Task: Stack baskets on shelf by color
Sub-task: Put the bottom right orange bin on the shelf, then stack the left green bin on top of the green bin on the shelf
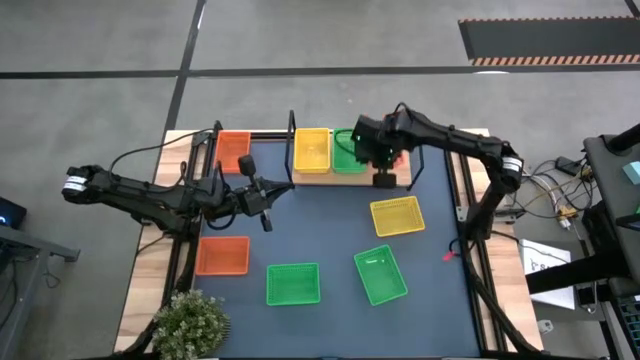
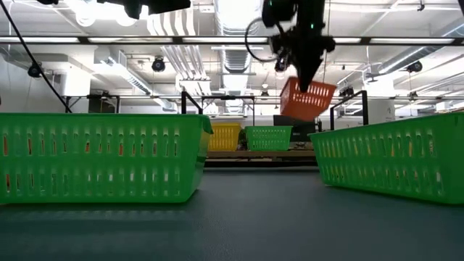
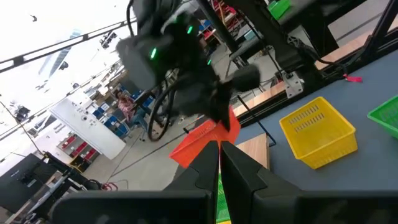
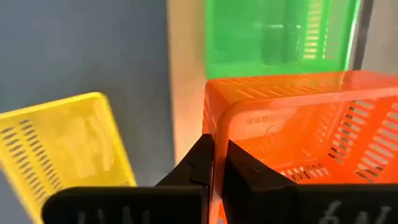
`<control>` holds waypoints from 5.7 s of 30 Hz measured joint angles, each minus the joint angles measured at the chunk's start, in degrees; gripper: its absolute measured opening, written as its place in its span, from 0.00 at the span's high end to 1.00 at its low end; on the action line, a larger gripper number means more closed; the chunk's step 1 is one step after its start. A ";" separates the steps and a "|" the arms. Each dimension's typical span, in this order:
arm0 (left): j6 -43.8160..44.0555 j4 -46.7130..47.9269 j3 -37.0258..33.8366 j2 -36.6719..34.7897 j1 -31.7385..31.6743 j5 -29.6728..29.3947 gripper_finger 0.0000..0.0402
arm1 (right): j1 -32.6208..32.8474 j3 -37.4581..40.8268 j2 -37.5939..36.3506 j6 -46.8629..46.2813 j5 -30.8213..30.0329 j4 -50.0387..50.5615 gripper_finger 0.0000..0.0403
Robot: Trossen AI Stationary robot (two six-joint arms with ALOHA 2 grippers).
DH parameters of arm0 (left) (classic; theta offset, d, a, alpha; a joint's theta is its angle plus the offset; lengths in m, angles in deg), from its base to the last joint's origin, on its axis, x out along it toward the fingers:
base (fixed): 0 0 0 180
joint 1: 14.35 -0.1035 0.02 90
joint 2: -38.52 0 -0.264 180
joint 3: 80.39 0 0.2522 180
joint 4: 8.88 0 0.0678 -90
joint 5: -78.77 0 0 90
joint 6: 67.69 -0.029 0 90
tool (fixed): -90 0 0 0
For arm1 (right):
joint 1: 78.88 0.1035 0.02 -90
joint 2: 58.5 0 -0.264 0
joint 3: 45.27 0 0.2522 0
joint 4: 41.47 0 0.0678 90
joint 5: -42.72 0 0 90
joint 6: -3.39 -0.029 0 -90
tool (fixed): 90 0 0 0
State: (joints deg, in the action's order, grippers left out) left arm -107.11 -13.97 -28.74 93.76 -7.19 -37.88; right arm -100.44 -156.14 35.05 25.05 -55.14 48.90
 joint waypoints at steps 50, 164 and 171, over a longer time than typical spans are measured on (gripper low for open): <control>-0.46 -0.03 -0.04 -0.43 -0.01 -0.01 1.00 | -8.36 20.86 0.33 4.89 2.22 -16.60 0.98; 2.40 0.02 -0.76 0.16 -0.02 -0.07 1.00 | 13.37 27.30 -28.31 -14.24 2.23 -26.65 0.82; 12.99 -0.18 -1.56 1.32 -0.04 -0.42 1.00 | 22.41 42.58 -38.03 -13.33 1.81 -49.02 0.85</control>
State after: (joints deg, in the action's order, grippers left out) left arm -94.12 -14.16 -30.30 95.08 -7.24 -38.30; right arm -78.03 -113.56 -2.98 11.72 -53.32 -0.13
